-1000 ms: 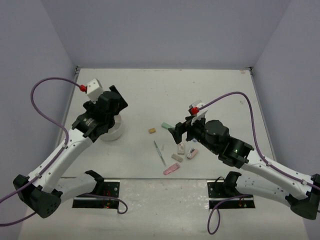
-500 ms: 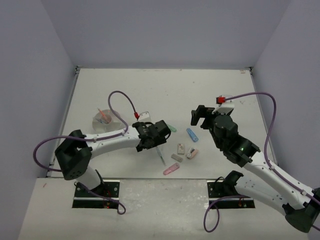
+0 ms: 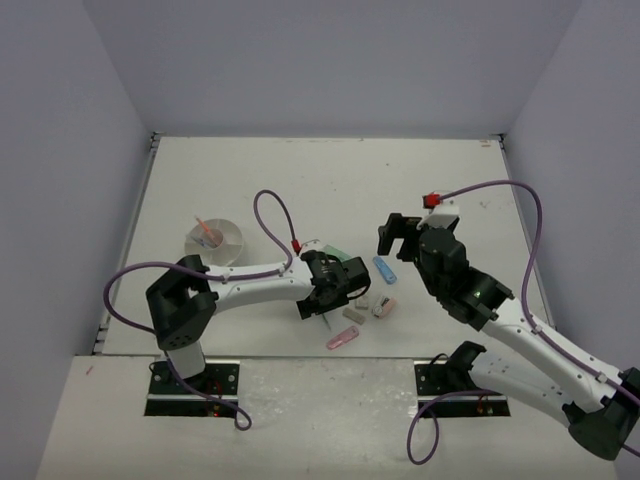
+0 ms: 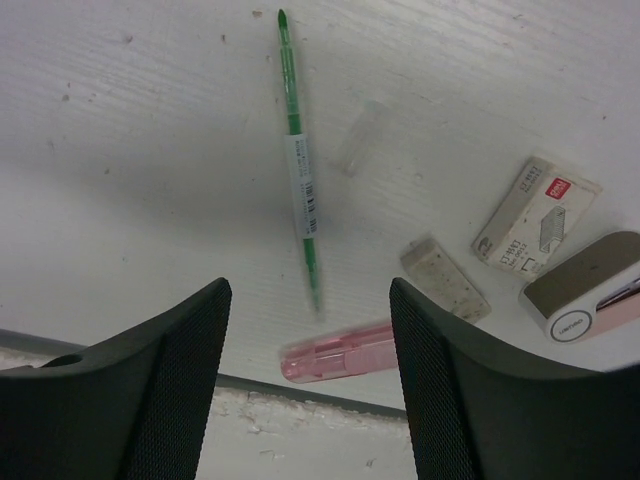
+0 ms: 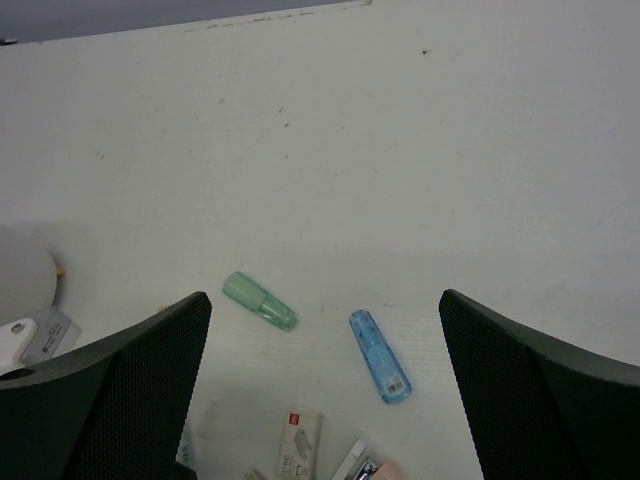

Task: Sort the stationery into containers
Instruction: Pick up the pen from the center of the board, then close the pen cap on the pen.

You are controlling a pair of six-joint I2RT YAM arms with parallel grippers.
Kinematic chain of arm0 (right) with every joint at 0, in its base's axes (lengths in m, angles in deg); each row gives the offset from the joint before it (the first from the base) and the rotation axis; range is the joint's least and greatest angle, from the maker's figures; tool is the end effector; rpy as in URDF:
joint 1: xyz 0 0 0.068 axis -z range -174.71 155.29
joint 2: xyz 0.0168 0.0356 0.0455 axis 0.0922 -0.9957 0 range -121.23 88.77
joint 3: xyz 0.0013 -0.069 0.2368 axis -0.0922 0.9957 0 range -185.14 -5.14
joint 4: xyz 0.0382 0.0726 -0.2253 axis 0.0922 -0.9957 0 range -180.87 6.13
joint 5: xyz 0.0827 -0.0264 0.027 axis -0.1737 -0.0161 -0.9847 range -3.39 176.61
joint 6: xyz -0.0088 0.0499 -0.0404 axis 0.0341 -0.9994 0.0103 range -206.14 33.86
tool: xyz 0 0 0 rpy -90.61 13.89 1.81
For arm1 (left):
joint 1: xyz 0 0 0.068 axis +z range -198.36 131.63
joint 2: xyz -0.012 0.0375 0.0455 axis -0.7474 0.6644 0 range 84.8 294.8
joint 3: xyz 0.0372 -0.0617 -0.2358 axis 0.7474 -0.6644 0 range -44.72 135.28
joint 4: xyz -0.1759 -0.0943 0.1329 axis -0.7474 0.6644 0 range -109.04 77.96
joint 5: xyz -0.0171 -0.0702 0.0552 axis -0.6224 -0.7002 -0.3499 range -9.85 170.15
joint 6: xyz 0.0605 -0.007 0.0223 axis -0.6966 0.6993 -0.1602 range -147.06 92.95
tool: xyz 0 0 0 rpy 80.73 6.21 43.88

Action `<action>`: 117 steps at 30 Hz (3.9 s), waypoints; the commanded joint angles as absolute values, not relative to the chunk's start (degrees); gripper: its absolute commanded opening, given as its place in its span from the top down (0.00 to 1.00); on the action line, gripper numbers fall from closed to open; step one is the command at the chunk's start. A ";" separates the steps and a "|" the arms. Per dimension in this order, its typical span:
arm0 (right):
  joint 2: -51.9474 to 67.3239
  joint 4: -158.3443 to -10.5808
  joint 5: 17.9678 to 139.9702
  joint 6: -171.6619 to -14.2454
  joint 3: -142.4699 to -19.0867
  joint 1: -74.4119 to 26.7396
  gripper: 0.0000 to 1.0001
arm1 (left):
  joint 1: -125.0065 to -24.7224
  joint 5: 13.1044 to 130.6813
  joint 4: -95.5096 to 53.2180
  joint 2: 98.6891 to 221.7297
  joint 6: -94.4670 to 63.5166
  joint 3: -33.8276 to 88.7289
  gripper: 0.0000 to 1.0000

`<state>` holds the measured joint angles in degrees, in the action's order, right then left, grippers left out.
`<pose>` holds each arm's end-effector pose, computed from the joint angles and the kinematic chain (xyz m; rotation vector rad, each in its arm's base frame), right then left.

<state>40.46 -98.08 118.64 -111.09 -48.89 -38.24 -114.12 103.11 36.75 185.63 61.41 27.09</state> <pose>0.1627 0.1176 0.2950 0.0754 1.8563 0.3017 0.1405 -0.2639 0.1708 -0.5622 2.6729 0.0029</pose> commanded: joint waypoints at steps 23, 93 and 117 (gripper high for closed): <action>41.59 -97.42 115.98 -111.72 -50.32 -38.04 0.01 | -107.85 101.40 26.87 187.90 57.73 19.26 0.57; -15.49 -113.43 108.73 -147.31 -71.44 -52.63 0.67 | -104.70 109.16 16.55 125.76 -3.21 2.62 1.00; -0.73 -104.48 108.91 -138.38 -66.91 -53.33 1.00 | -104.60 108.04 16.43 125.57 -1.10 3.80 1.00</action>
